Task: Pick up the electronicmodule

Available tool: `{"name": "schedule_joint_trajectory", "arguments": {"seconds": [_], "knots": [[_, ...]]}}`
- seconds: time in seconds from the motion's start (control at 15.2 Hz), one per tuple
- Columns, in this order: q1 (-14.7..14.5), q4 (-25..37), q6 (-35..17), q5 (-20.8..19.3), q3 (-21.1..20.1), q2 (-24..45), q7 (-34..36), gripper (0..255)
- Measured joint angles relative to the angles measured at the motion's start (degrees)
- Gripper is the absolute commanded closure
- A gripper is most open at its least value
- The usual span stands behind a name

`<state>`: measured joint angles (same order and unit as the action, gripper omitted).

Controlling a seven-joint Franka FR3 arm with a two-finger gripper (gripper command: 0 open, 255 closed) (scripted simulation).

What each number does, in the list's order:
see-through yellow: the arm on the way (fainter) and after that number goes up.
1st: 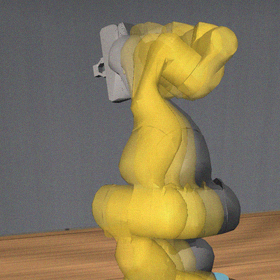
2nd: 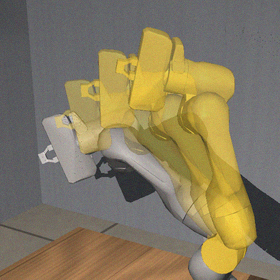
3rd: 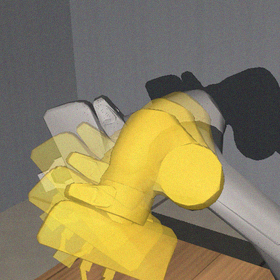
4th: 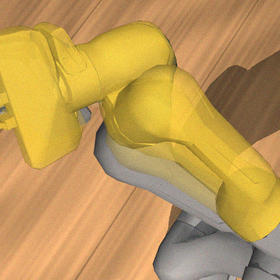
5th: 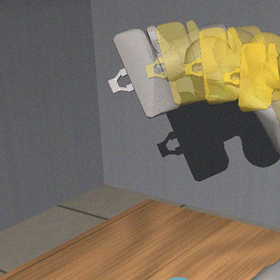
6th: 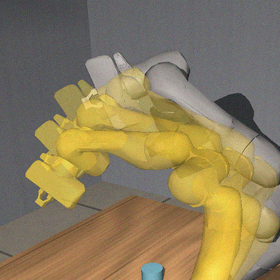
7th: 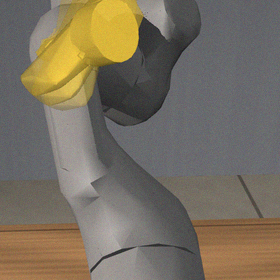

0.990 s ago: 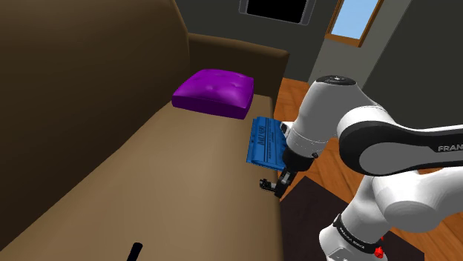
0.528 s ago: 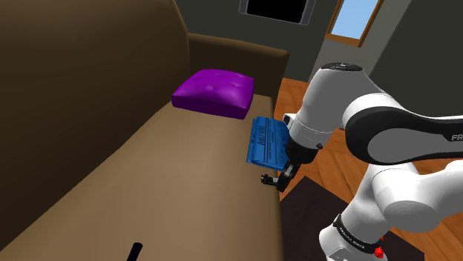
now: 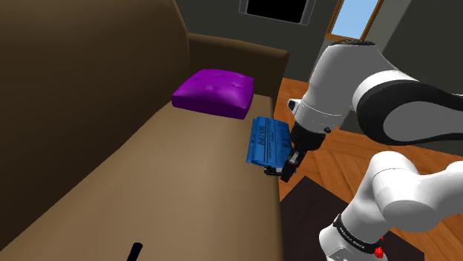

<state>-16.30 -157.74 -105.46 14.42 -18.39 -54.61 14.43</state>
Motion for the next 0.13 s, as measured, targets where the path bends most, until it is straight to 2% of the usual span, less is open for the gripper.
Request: {"name": "schedule_joint_trajectory", "arguments": {"seconds": [0.13], "knots": [[0.12, 1.07, 1.44, -0.35, 0.40, -0.36, -0.02, 255]]}}
